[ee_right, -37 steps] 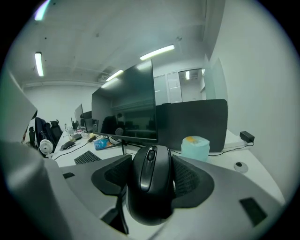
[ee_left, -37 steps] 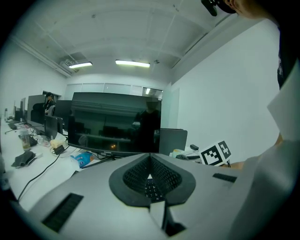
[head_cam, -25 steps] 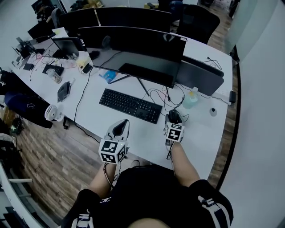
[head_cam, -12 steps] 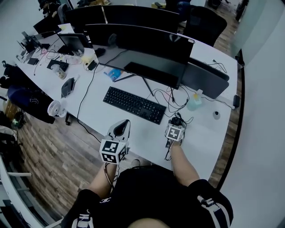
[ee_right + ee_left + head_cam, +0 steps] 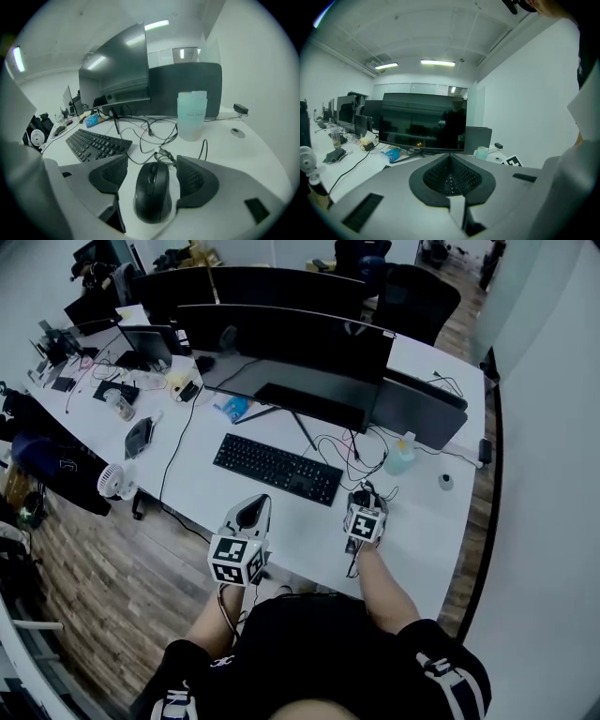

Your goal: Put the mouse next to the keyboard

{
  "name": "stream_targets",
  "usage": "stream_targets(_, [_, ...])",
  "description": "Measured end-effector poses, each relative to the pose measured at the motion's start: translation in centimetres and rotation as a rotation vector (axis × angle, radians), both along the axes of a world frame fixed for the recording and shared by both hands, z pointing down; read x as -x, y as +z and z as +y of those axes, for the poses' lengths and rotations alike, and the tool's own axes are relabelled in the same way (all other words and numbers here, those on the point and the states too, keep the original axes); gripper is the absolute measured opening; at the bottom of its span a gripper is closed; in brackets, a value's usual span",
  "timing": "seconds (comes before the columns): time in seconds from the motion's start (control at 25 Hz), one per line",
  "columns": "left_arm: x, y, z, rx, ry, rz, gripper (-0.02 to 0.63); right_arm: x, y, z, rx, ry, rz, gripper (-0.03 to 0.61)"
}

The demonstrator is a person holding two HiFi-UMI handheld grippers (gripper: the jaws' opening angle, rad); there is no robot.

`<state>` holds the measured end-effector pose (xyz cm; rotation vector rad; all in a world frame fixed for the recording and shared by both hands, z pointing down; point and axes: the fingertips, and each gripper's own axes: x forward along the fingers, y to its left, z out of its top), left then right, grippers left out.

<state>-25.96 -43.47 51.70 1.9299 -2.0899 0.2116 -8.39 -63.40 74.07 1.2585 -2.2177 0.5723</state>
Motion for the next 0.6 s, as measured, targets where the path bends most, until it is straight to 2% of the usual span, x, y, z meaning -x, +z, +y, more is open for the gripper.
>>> stream_targets(0.08, [-0.6,-0.3,-0.3,-0.011,0.025,0.001,0.012,0.2,-3.4,0.1,-0.068,-0.017,-0.049,0.325])
stream_targets(0.24, [-1.7,-1.0,-1.2,-0.043,0.085,0.001,0.012,0.2,-12.9,0.8,-0.274,-0.042,-0.165,0.203])
stream_targets(0.36, [-2.7,-1.3,-1.8,-0.062,0.130,0.000,0.012,-0.8,-19.7,2.1,-0.427,-0.011,-0.238,0.039])
stream_targets(0.4, [-3.1,-1.4,-2.0,-0.068,0.144,0.002,0.012,-1.3,-21.6,2.6,-0.465,-0.007,-0.255,0.017])
stream_targets(0.6, [-4.3,-2.0,-2.8,-0.091,0.206,0.009,0.012,-2.7,-27.5,5.9,-0.577,-0.019,-0.303,0.012])
